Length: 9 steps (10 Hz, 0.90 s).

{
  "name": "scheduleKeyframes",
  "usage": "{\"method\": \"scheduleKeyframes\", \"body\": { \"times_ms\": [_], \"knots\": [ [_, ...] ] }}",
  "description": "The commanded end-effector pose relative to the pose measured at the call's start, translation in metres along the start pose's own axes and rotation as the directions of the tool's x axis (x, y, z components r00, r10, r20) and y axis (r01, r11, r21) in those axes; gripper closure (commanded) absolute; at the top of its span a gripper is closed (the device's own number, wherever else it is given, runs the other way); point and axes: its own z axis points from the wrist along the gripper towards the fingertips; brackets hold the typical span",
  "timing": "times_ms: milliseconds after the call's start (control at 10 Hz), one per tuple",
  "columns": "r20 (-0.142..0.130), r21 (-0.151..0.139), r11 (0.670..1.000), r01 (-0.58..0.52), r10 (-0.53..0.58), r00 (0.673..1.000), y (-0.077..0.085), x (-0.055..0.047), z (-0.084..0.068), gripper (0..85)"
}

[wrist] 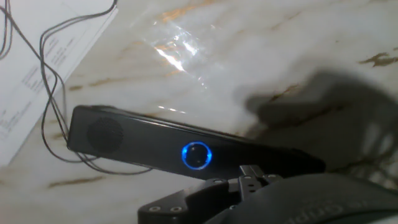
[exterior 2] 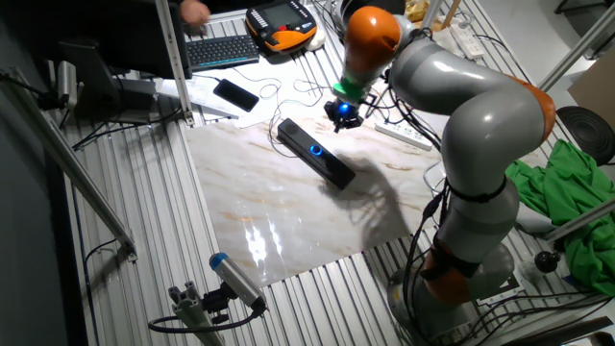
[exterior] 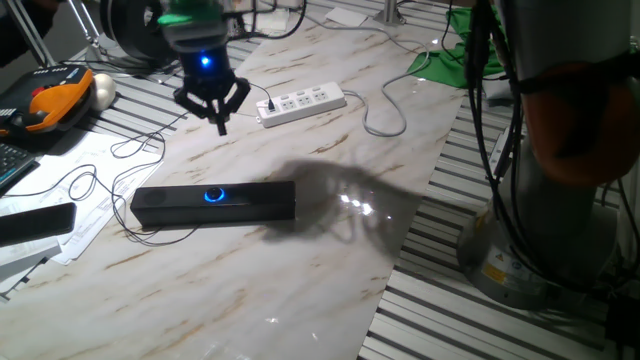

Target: Turn the knob to increase the volume of the speaker

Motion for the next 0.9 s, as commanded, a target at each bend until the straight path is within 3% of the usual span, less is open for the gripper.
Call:
{"method": "scheduleKeyframes", "body": {
  "times_ms": [0, 100, 300, 600, 800],
  "knots": [
    [-0.144, 0.118, 0.343, 0.932, -0.923, 0.358, -0.002, 0.001, -0.001, 85.0],
    [-0.141, 0.126, 0.343, 0.931, -0.923, 0.359, -0.006, 0.001, -0.003, 85.0],
    [-0.161, 0.121, 0.344, 0.931, -0.919, 0.361, -0.013, 0.001, -0.010, 85.0],
    [-0.172, 0.107, 0.355, 0.929, -0.913, 0.369, -0.020, 0.012, -0.009, 85.0],
    [-0.148, 0.113, 0.369, 0.922, -0.912, 0.383, -0.021, 0.017, -0.005, 85.0]
  ]
}}
